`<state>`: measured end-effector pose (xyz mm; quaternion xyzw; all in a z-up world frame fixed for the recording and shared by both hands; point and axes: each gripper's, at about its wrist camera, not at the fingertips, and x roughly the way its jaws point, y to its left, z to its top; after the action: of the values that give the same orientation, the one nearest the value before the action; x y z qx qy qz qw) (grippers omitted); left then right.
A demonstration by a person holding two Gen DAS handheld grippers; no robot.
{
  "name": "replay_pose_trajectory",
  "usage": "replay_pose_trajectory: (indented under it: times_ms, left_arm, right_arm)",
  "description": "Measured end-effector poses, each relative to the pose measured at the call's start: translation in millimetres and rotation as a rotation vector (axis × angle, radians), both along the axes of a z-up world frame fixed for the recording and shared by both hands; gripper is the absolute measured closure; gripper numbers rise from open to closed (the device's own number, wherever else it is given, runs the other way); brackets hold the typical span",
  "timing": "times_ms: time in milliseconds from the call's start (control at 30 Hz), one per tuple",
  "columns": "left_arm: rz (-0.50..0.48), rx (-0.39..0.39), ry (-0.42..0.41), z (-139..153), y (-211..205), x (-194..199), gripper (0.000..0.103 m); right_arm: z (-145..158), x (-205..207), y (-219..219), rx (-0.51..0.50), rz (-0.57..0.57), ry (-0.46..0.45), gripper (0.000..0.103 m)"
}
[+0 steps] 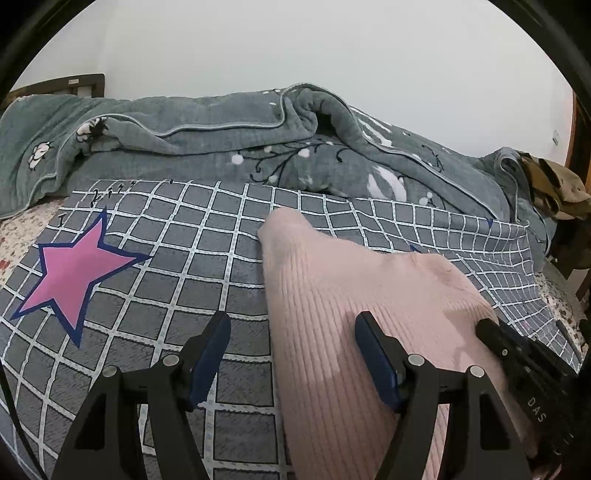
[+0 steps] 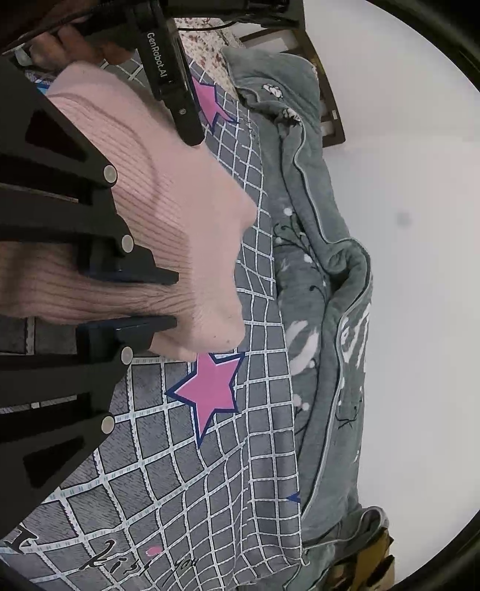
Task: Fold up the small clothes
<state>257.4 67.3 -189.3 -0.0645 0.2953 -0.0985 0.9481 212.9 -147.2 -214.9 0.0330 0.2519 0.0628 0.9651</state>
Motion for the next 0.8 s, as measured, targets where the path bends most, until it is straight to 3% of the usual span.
replay_pose_trajectory:
  times_ms: [333,433,500,667,800]
  left_arm:
    - [0.003,0.014,0.004,-5,-4,3,0.033]
    - [0.011,0.024,0.001,-5,-4,2,0.033]
    - [0.010,0.031,-0.005,-5,-4,-1,0.033]
    - [-0.042,0.007,-0.007,-4,1,-22,0.033]
    - [-0.126,-0.033,0.002,-1,1,-47,0.033]
  right_arm:
    - [-4,5,-2,0.003,-0.008,0.024,0.083]
    - [-4,6,-4,0.014,-0.019,0.030,0.075]
    - [-4,6,-6,0.019,-0.039,0.037,0.061]
    - [1,-6,-19,0.057,-0.045,0.058,0.057]
    - [8,-38,-16,-0.037,-0.058,0.054,0.057]
